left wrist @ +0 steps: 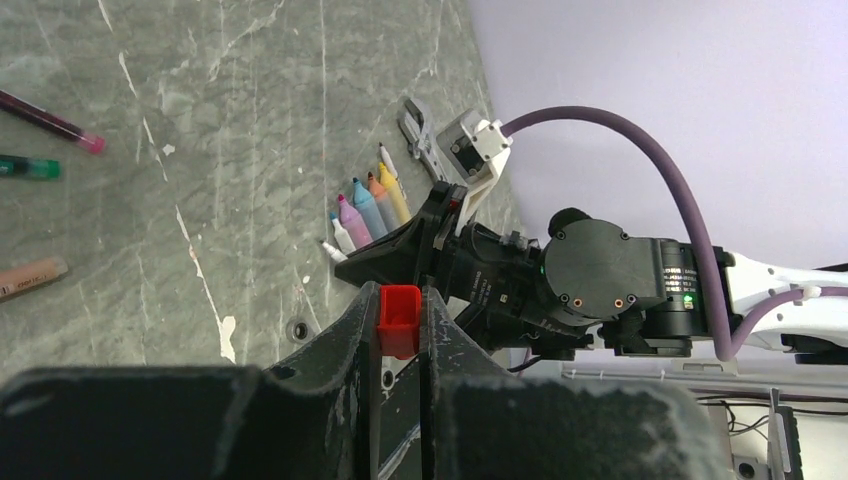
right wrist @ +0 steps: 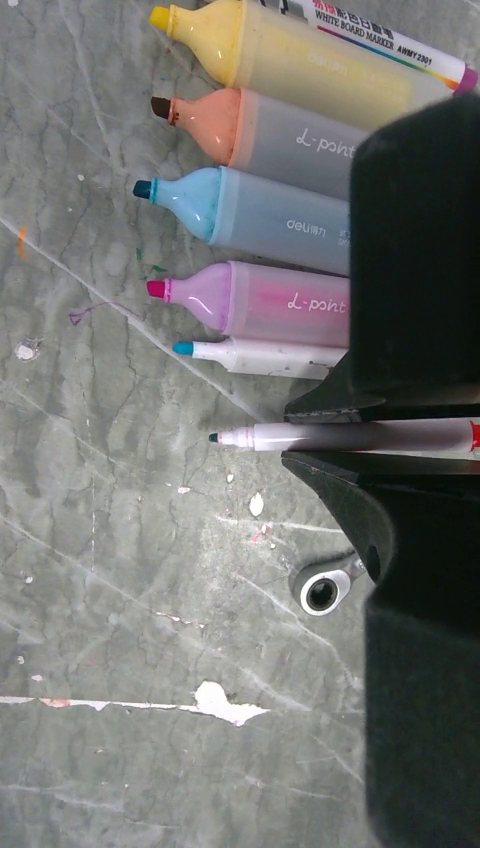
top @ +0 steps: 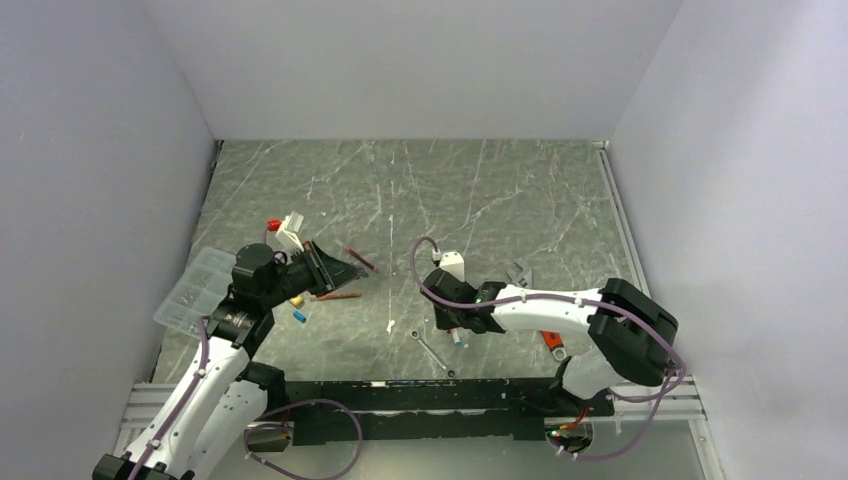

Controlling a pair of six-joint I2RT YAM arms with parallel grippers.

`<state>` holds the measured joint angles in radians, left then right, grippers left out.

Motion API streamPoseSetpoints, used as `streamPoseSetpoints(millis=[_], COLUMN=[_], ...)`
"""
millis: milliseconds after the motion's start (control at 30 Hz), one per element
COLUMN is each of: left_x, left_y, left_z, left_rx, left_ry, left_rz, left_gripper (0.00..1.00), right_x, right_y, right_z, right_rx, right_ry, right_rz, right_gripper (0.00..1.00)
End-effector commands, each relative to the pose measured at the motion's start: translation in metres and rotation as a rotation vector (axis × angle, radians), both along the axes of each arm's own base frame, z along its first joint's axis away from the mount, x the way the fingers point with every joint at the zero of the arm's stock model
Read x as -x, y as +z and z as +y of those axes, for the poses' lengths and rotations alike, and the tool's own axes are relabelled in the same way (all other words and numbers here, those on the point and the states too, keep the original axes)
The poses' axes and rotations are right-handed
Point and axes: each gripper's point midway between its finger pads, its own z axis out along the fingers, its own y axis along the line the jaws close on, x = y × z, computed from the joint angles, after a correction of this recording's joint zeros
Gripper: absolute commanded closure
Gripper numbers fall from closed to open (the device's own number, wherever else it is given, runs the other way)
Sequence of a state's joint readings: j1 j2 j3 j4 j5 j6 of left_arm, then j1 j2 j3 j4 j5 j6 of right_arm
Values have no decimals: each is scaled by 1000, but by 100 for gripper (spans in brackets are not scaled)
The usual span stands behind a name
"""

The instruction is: Open the pen caps

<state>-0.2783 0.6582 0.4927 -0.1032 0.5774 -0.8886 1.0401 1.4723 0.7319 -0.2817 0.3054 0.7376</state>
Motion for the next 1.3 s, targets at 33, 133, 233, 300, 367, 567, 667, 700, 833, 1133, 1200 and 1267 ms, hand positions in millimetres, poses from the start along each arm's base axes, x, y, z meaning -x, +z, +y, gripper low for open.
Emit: streamPoseSetpoints(millis=[33,133,233,300,367,567,667,700,833,1133,1200,1267], left_x=[1,1,0,0,0,-1,0,0,3,8,8,7], left_y=[2,1,-1,-2,-2,-9,-16,-19,-29,-44,-50,-54], left_z=[-1,-1,-1,-2,-2,-1,0,1,6,18,22,26], left_rx=[17,16,18,21,22,14,10,5,-22,-75,-96,-113], left_ry=[-2,-2,-1,-1,-3,6,17,23,47,109,137,158], left_rz=[1,4,9,12,14,33,57,69,108,166,194,214], left_gripper=[100,100,100,100,100,100,100,100,100,100,100,100], right_x=[-7,-6,-6,-6,-5,3,5,6,4,5,4,4], right_y=[11,11,13,20,34,68,57,51,31,-4,-6,-8], right_z=[7,7,6,8,13,45,50,50,46,25,18,10], right_rx=[-22,-25,-30,-45,-74,-171,-141,-124,-67,6,13,30], right_ry=[-41,-45,-46,-46,-34,75,94,96,72,15,-9,-33], right_rz=[-21,-20,-24,-35,-65,-92,-59,-44,-11,37,32,30], right_gripper=[77,71,67,66,64,63,72,75,79,80,80,80])
